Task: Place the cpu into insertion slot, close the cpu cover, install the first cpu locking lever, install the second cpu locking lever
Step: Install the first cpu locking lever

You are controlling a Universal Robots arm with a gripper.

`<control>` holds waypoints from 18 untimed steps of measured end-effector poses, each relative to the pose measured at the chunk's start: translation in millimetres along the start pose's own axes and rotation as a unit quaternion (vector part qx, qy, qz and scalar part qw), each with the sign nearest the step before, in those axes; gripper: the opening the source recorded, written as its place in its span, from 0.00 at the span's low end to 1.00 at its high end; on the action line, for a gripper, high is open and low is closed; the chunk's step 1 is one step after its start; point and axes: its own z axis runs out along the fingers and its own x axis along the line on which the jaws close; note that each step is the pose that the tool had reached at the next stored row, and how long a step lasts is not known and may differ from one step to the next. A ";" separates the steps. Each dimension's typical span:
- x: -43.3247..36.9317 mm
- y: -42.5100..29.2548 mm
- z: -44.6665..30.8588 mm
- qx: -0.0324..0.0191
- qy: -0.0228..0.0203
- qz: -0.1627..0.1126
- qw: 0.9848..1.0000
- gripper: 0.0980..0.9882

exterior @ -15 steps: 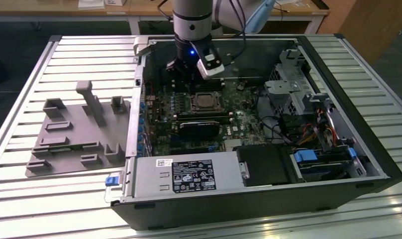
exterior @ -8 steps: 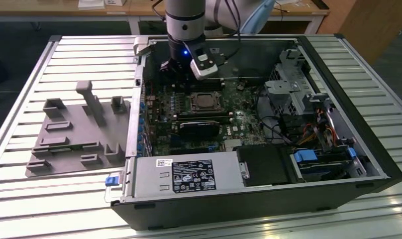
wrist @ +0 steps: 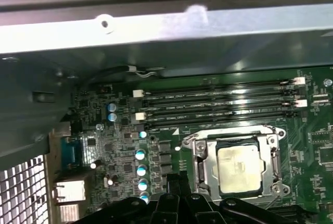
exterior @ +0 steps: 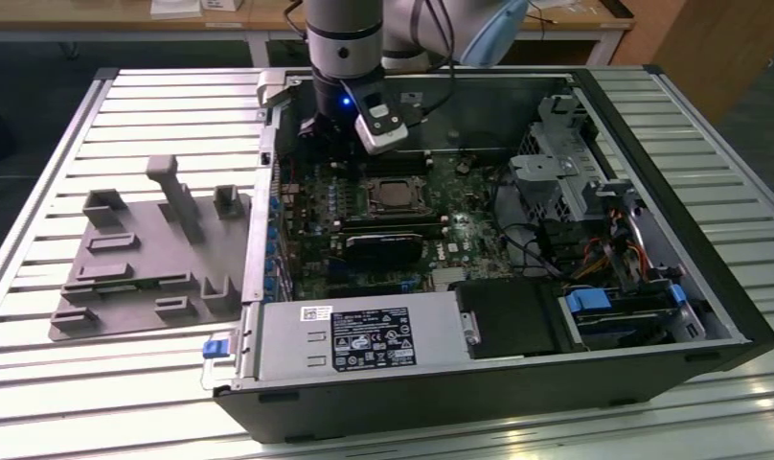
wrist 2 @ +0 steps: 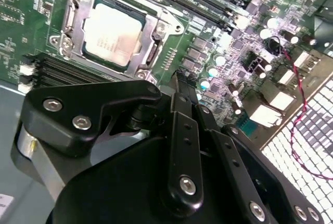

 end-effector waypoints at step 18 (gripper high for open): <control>0.6 0.3 -16.3 -0.002 0.000 0.000 1.000 0.00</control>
